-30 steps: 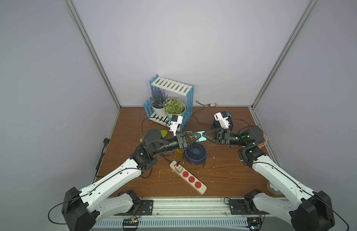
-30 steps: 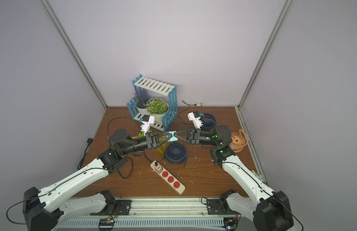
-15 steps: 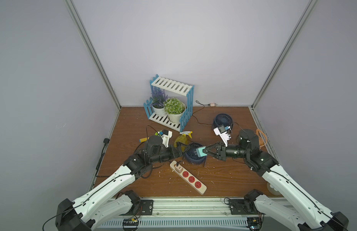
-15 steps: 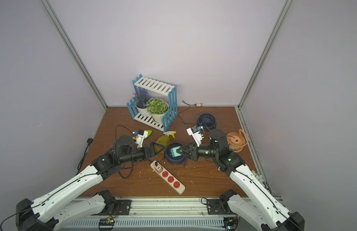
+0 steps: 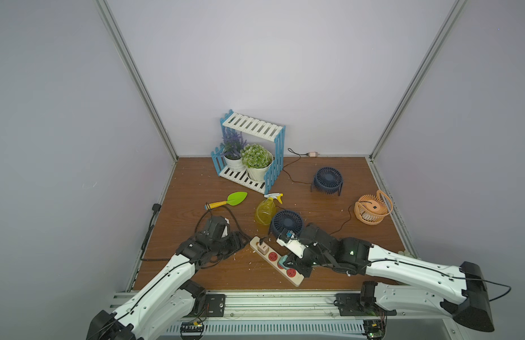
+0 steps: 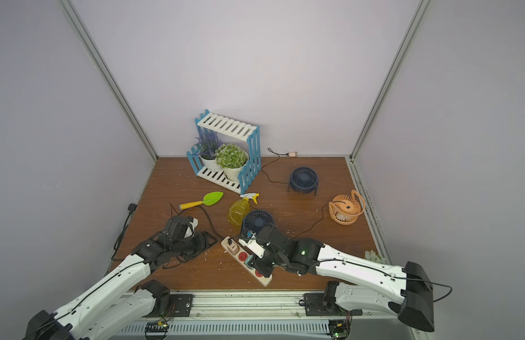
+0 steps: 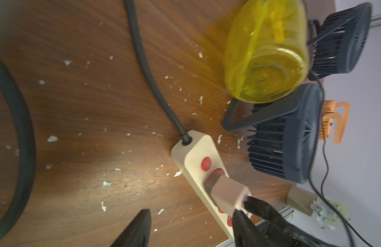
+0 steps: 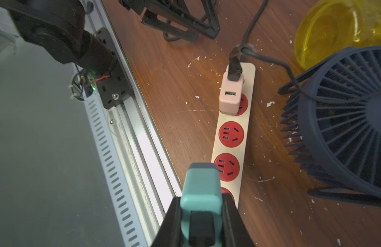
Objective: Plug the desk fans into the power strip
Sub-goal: Insert the plug into the socket.
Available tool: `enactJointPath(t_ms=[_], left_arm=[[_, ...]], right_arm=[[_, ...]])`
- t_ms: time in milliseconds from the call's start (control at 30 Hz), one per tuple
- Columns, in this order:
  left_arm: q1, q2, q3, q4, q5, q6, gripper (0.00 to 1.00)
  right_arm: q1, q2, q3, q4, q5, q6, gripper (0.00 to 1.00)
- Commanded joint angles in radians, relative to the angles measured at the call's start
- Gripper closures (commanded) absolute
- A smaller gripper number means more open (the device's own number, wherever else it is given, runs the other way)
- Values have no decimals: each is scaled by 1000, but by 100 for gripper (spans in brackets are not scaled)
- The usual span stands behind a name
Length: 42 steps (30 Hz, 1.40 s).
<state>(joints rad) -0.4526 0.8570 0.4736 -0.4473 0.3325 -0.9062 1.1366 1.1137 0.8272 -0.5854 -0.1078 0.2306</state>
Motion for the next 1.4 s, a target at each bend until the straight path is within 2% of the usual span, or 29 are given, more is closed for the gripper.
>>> enactJointPath(t_ms=[0,100,367,600,800,1000,1100,1367], left_arm=[[12,-2,-43,76,-21,0,39],[14,61,-68,170,28,-12,41],[14,234,-84,373,94,-20,53],[17,299,-95,430,115,-16,55],[30,313,-87,408,116,18,55],[32,338,-85,436,128,19,56],[32,349,-87,457,124,15,59],[32,369,-72,464,124,21,60]], right_arm=[[34,55,0,71,116,4,100],[47,93,23,87,152,-7,100],[49,221,82,118,144,-21,100],[46,301,148,101,151,-41,100],[36,372,219,15,161,-67,100],[24,386,245,-49,166,-54,100],[13,396,251,-50,152,-54,100],[-10,429,258,-30,105,-48,100]])
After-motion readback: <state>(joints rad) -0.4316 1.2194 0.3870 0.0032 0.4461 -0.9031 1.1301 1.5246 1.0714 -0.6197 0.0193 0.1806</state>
